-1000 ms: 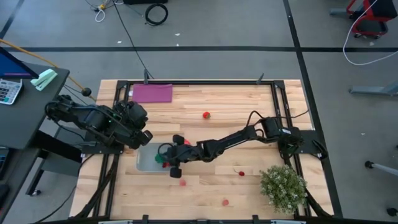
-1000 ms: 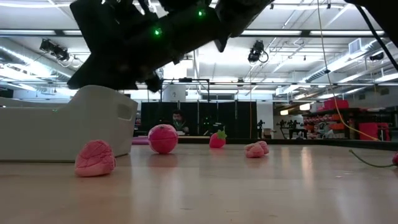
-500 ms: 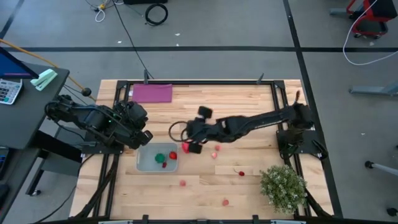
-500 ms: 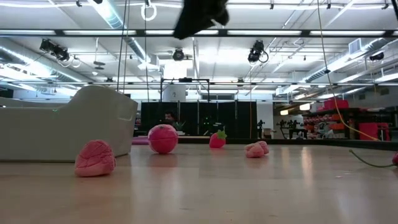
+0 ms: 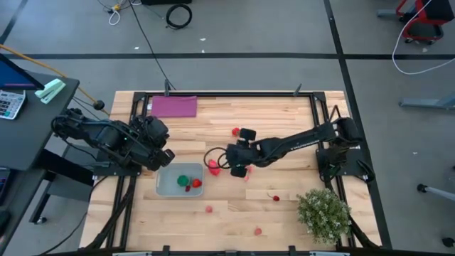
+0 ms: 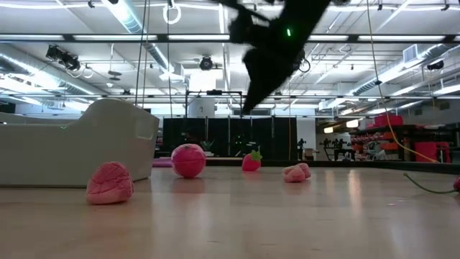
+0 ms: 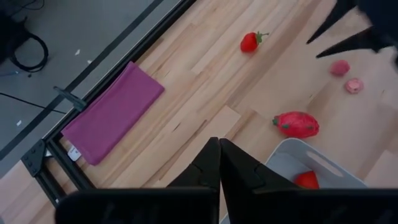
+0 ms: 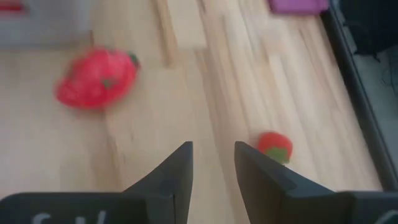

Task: Pick and placing Produce into tupperware
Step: Put the red strawberry into the gray container

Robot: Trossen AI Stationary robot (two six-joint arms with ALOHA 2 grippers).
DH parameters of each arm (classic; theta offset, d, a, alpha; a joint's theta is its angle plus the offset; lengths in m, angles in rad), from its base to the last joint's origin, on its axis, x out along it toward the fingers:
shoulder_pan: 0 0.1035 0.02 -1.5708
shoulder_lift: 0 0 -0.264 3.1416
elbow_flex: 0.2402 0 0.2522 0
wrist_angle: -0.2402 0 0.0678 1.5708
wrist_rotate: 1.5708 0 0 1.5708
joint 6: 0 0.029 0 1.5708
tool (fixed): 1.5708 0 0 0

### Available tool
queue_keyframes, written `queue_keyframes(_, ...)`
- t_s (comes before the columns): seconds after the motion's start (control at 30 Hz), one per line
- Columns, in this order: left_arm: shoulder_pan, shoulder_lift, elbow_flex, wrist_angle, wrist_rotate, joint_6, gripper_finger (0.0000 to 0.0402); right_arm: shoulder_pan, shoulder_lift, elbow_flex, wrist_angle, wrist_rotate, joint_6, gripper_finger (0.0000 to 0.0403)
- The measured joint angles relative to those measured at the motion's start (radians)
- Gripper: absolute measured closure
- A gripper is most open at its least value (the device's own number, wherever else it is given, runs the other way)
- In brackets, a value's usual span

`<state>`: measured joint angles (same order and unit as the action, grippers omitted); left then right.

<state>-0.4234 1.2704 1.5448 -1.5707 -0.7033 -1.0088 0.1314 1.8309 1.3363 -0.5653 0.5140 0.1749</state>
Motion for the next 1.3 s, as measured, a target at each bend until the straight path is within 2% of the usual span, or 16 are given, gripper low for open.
queue_keyframes(0.13,-0.022,0.001,0.0,0.0,0.0,0.0,0.0381,-0.002,-0.004,-0.115,0.108,0.131,-0.027,0.0277)
queue_keyframes(0.2,-0.032,0.001,0.0,0.0,0.0,-0.001,0.0378,-0.011,-0.004,-0.155,0.17,0.152,-0.052,0.0275)
queue_keyframes(0.37,-0.048,0.0,0.0,0.0,0.0,-0.006,0.0385,-0.055,-0.005,-0.222,0.256,0.097,-0.069,0.0264)
queue_keyframes(0.63,-0.048,0.0,0.0,0.0,0.0,-0.027,0.0391,-0.1,-0.005,-0.241,0.276,0.087,-0.074,0.023)
queue_keyframes(0.77,-0.048,0.0,0.0,0.0,0.0,-0.027,0.0381,-0.133,-0.005,-0.241,0.304,0.009,-0.128,0.0219)
queue_keyframes(0.97,-0.047,0.0,0.0,0.0,0.0,-0.026,0.0382,-0.229,-0.005,-0.241,0.306,-0.218,-0.124,0.0218)
queue_keyframes(1.3,-0.047,0.0,0.0,0.0,0.0,-0.005,0.039,-0.308,-0.005,-0.241,0.306,-0.253,-0.15,0.0218)
